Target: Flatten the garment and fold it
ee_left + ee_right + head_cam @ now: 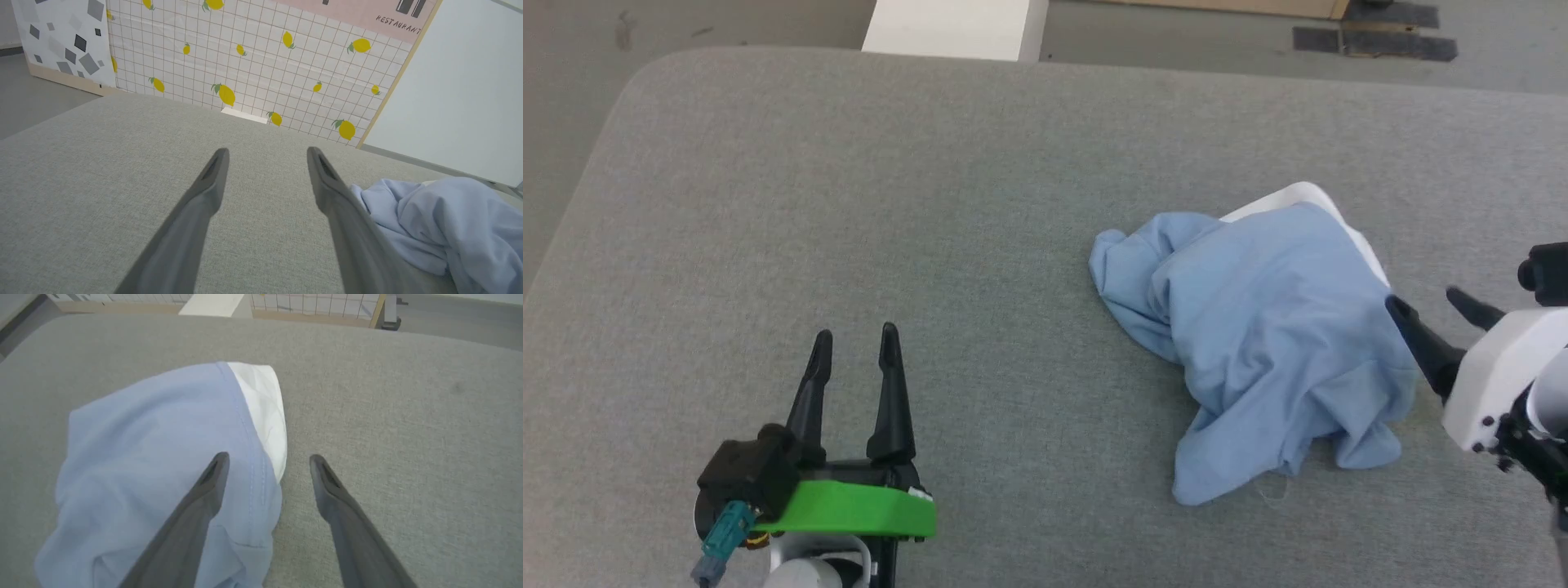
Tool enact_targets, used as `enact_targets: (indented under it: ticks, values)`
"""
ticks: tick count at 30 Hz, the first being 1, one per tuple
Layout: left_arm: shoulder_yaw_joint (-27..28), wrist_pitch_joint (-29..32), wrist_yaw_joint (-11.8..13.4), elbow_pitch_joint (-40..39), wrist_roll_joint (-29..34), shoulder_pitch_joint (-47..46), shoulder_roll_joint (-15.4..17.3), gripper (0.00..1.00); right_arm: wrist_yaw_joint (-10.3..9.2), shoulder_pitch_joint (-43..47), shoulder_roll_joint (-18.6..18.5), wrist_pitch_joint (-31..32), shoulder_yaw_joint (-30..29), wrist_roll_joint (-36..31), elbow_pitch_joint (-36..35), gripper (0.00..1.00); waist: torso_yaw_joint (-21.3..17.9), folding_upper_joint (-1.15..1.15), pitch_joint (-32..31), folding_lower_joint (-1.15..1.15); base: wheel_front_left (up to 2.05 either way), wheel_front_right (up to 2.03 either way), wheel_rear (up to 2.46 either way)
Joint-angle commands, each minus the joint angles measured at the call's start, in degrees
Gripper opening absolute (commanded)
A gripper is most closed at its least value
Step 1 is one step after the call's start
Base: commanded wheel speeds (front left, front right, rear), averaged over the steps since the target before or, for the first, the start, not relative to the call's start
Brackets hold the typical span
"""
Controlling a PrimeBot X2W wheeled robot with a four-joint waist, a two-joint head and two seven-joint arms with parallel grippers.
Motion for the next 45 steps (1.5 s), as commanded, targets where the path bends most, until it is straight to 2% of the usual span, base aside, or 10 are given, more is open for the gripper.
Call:
enact_targets:
  ticks: [1,9,12,19,27,35,36,37,41,45]
  values:
    - [0.5,-0.3,-0.6,0.3,0.6,-1.5,-0.4,1.00,-0.09,0.9,-1.4,3.4,0.4,0.7,-1.0,1.00,1.9,0.00,2.0,0.00,0.00,0.00,0.00]
    - [1.2,-0.3,-1.2,0.7,0.3,-2.9,-1.0,1.00,-0.09,7.1,-3.3,14.1,2.8,4.0,-4.3,1.00,4.0,0.00,3.9,0.00,0.00,0.00,0.00]
    - [1.0,-0.3,-0.8,0.8,-0.4,-3.2,-1.0,1.00,-0.09,7.7,-2.7,13.5,2.9,2.7,-4.4,0.00,4.2,0.00,3.9,0.00,0.00,0.00,0.00]
    - [1.4,-0.3,0.1,1.1,-0.6,-3.1,-1.0,1.00,-0.09,3.9,-3.8,7.7,2.5,0.0,-5.5,0.00,3.0,0.00,2.1,0.00,0.00,0.00,0.00]
    - [0.0,-0.3,1.2,0.0,-0.1,-2.6,-1.0,1.00,-0.09,-4.5,-13.7,7.1,-0.9,-5.2,-7.4,0.00,2.4,0.00,2.6,0.00,0.00,0.00,0.00]
    - [-0.9,-0.3,0.1,1.9,-0.1,-3.9,-1.0,1.00,-0.09,0.7,-18.1,7.1,-7.3,-13.1,1.8,0.00,3.9,0.00,4.8,0.00,0.00,0.00,0.00]
    - [-1.0,-0.3,0.0,2.2,0.0,-4.1,-1.0,1.00,-0.09,1.3,-17.8,5.6,-8.0,-14.1,3.3,0.85,4.1,0.00,4.9,0.00,0.00,0.00,0.00]
    - [-1.0,-0.3,-0.1,2.4,0.1,-4.2,-1.0,1.00,-0.09,1.6,-17.4,4.3,-8.5,-14.9,4.5,1.00,4.2,0.00,5.0,0.00,0.00,0.00,0.00]
    - [-0.9,-0.3,-0.3,3.1,0.3,-4.3,-1.0,1.00,-0.09,1.0,-15.1,-1.6,-8.7,-16.7,6.8,1.00,4.2,0.00,4.4,0.00,0.00,0.00,0.00]
    - [-0.5,-0.3,-0.6,3.7,0.8,-4.0,-1.0,1.00,-0.09,-2.4,-13.7,-6.1,-7.0,-16.5,3.7,1.00,3.7,0.00,2.7,0.00,0.00,0.00,0.00]
